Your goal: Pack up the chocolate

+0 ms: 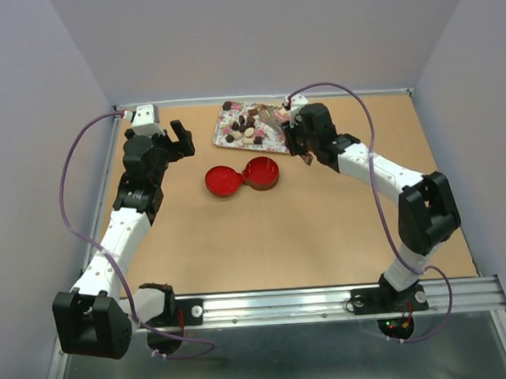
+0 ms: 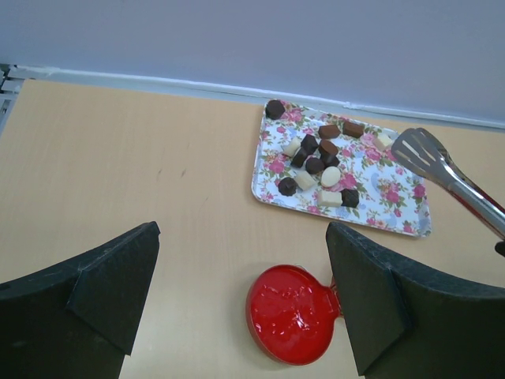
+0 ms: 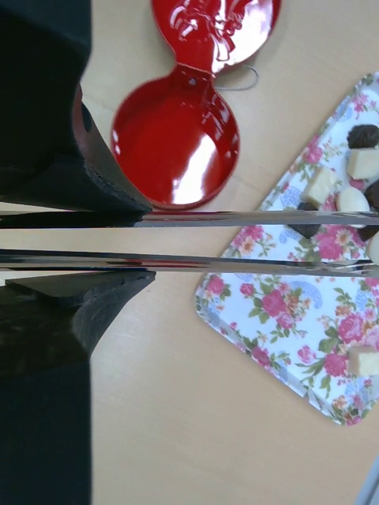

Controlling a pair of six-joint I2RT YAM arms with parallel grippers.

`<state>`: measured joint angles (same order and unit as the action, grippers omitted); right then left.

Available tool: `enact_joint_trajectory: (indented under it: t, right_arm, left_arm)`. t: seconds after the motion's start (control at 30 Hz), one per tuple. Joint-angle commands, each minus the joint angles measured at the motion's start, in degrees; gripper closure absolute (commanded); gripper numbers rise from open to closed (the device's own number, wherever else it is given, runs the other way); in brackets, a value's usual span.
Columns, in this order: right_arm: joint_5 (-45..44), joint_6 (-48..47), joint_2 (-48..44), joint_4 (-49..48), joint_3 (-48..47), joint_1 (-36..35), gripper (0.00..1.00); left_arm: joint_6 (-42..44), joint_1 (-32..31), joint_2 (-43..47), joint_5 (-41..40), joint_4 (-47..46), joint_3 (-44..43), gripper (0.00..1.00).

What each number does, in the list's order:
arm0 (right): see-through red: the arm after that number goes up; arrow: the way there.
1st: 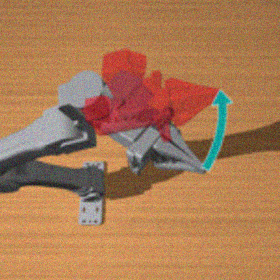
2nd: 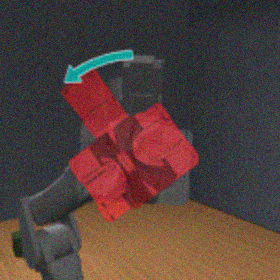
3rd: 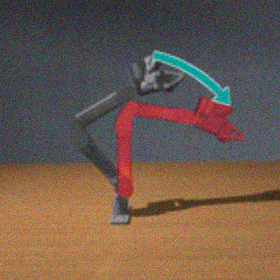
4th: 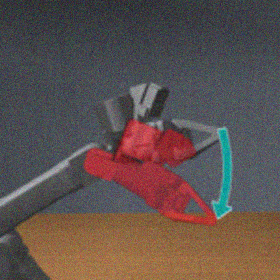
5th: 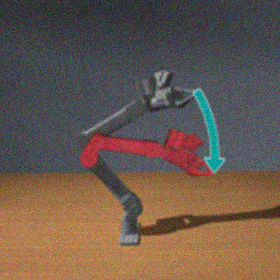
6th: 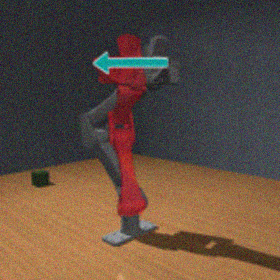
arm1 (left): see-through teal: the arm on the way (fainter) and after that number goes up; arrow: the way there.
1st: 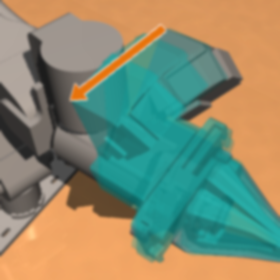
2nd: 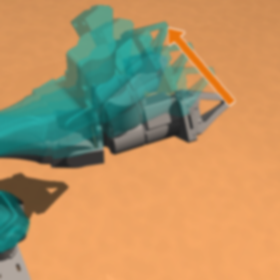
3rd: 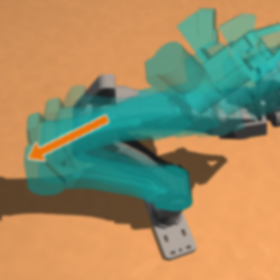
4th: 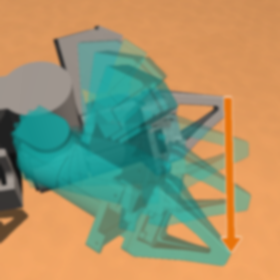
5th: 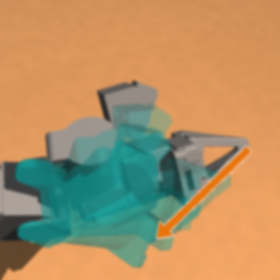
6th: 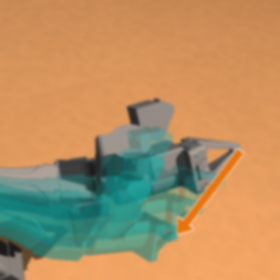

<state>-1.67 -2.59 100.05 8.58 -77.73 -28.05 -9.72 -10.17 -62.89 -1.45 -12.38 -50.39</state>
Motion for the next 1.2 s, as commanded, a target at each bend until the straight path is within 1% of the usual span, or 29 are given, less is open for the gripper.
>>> enact_joint_trajectory:
  t: [0.0,0.13,0.27,0.4,0.43,0.63,0.87,1.03,1.07,1.17]
  right_arm:
    - [0.6,1.4,-5.6,-0.2,5.1,-2.3,0.69]
    - [1.3,2.4,-11.7,2.5,9.9,-4.4,0.69]
    - [1.3,6.2,-17.5,6.0,13.1,-7.5,0.70]
    - [0.0,7.8,-19.9,9.1,15.3,-10.1,0.70]
    - [0.0,8.1,-20.6,9.7,15.7,-10.6,0.70]
    - [-2.4,9.1,-20.4,11.5,16.8,-12.1,0.69]
    - [-5.0,9.4,-19.3,11.7,16.7,-12.3,0.68]
    - [-5.1,9.1,-17.9,11.7,15.9,-12.3,0.64]
    - [-5.3,9.0,-17.7,11.7,15.6,-12.4,0.61]
    - [-5.3,8.8,-17.0,11.6,15.1,-12.3,0.57]
  left_arm:
    - [0.1,-0.3,0.6,1.1,-1.9,-3.0,0.01]
    - [-0.1,-0.4,0.7,1.2,-1.9,-3.0,0.01]
    - [-0.1,-0.4,0.8,1.2,-1.9,-3.0,0.01]
    - [-0.4,-0.4,1.0,1.2,-1.9,-3.1,0.01]
    - [-0.4,-0.4,1.1,2.8,-1.9,-3.1,0.01]
    - [-0.7,-0.4,1.3,3.0,-1.8,-3.0,0.01]
    - [-0.7,-0.4,1.5,3.1,-1.7,-3.1,0.01]
    - [-0.7,-0.4,1.3,3.0,-1.4,-3.3,0.01]
    - [-0.6,-0.3,1.2,3.0,-1.4,-3.3,0.01]
    - [-0.6,-0.4,0.9,3.0,-1.5,-3.4,0.01]
